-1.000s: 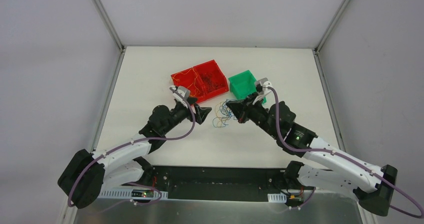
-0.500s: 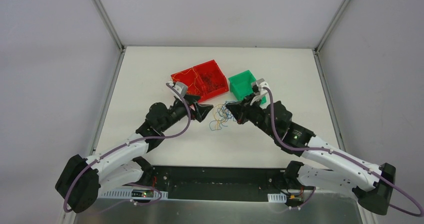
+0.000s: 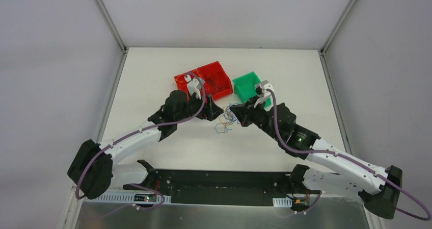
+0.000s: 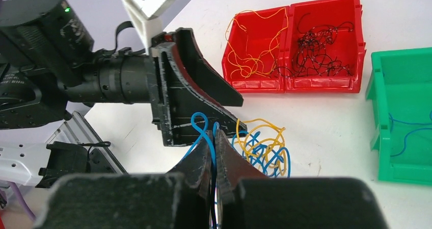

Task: Untangle the cables

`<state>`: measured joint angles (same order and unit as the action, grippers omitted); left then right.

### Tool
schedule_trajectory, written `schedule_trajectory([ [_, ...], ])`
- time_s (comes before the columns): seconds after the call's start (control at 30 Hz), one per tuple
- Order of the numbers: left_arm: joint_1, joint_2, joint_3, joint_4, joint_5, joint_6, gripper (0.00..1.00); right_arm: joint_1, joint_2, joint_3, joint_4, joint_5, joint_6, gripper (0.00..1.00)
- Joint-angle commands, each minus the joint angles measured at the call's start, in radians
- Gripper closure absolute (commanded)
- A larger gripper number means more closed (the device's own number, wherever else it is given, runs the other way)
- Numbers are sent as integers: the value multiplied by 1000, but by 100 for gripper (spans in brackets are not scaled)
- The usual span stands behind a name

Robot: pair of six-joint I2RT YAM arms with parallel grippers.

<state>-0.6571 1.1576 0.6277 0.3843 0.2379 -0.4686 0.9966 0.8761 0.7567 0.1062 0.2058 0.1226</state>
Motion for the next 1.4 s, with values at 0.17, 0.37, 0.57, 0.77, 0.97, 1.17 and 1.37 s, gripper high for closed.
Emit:
schedule_trajectory([
  [0.17, 3, 116, 106, -50, 160, -115, 56, -3, 3, 25, 30, 27, -14, 100],
  [0.37, 85, 189, 77, 132, 343, -252, 100, -4, -13, 22, 28, 63, -14, 100],
  [0.57, 269, 100, -69, 172, 230, -329, 100, -9, -62, 8, 10, 379, 7, 100],
  [0.77, 407, -177, -190, 4, -47, -314, 100, -95, -225, -9, -84, 690, 52, 100],
  [0.97, 421, -416, -243, -197, -354, -315, 100, -141, -409, -50, -84, 937, 75, 100],
  [1.17, 421, -549, -262, -313, -542, -357, 100, -143, -481, -79, -53, 1129, 97, 100],
  [1.37, 421, -691, -293, -441, -739, -471, 100, -143, -543, -107, -57, 1349, 207, 100],
])
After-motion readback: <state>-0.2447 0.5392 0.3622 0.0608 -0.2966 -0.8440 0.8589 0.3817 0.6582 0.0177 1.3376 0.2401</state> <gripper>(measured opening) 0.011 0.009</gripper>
